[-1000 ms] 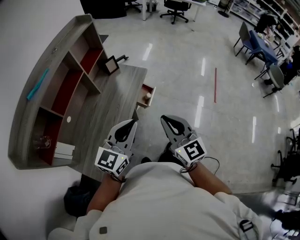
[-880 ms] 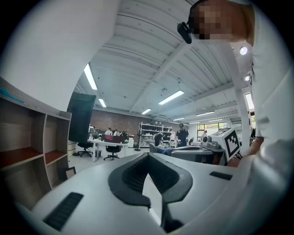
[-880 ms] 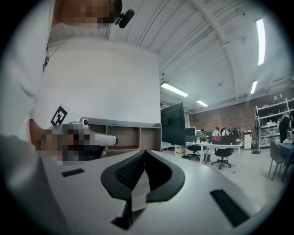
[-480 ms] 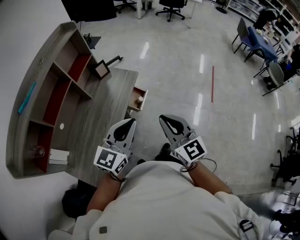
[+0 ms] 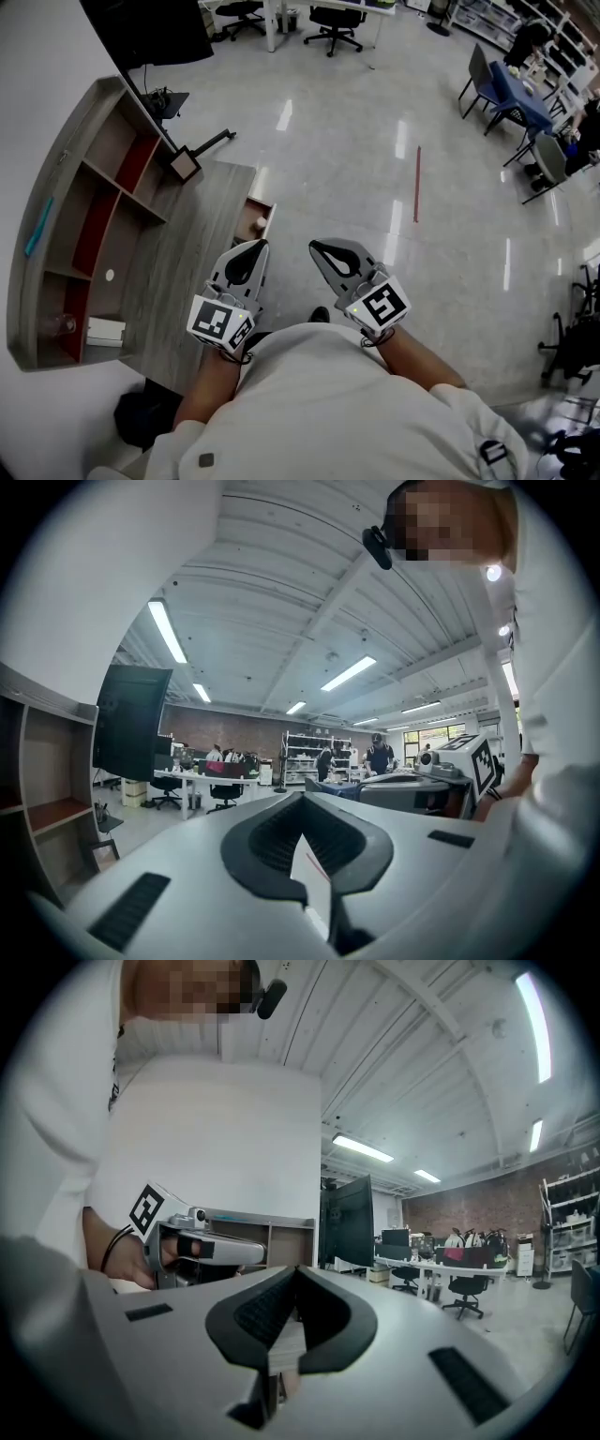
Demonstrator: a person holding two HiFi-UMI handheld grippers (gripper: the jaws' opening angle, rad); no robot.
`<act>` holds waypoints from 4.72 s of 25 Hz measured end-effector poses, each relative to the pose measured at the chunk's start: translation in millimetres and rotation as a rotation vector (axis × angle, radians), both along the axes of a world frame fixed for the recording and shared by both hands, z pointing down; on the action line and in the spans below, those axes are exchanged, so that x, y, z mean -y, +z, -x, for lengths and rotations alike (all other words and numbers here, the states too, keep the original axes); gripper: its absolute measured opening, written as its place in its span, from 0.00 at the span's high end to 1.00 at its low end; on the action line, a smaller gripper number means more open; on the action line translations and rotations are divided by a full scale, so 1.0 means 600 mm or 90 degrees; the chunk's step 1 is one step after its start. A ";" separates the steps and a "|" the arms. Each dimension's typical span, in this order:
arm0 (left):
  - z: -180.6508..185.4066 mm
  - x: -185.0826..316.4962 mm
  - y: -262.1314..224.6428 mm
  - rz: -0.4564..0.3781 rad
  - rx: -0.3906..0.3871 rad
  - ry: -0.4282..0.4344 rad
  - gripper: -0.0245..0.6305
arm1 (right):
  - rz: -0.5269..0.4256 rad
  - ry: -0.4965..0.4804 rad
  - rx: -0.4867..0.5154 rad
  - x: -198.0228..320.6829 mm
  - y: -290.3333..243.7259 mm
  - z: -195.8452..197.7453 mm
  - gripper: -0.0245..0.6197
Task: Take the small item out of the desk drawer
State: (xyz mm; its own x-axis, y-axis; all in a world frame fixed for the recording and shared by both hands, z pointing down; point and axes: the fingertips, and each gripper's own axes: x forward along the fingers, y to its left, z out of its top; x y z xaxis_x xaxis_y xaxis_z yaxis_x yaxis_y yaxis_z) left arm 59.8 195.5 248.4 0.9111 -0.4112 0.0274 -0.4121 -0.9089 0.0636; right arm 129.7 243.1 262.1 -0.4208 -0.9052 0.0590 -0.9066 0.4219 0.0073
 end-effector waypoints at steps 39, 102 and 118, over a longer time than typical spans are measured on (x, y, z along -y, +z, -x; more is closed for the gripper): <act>0.094 0.315 0.038 0.025 0.010 -0.056 0.95 | 0.017 -0.103 -0.020 0.343 0.043 0.091 0.93; 0.152 0.479 0.569 0.392 0.112 -0.390 0.95 | 0.505 -0.421 -0.102 0.619 0.666 0.102 0.79; 0.132 0.453 0.737 0.490 0.164 -0.386 0.95 | 0.608 -0.435 -0.199 0.580 0.877 0.106 0.66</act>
State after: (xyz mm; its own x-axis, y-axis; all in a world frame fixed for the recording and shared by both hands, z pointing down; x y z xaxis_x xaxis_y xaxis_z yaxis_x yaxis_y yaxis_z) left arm -19.7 -76.1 690.5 0.4837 -0.5904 0.6461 -0.8743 -0.2920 0.3878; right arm 66.3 -104.6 788.3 -0.6425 -0.0399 0.7653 -0.5105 0.7671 -0.3886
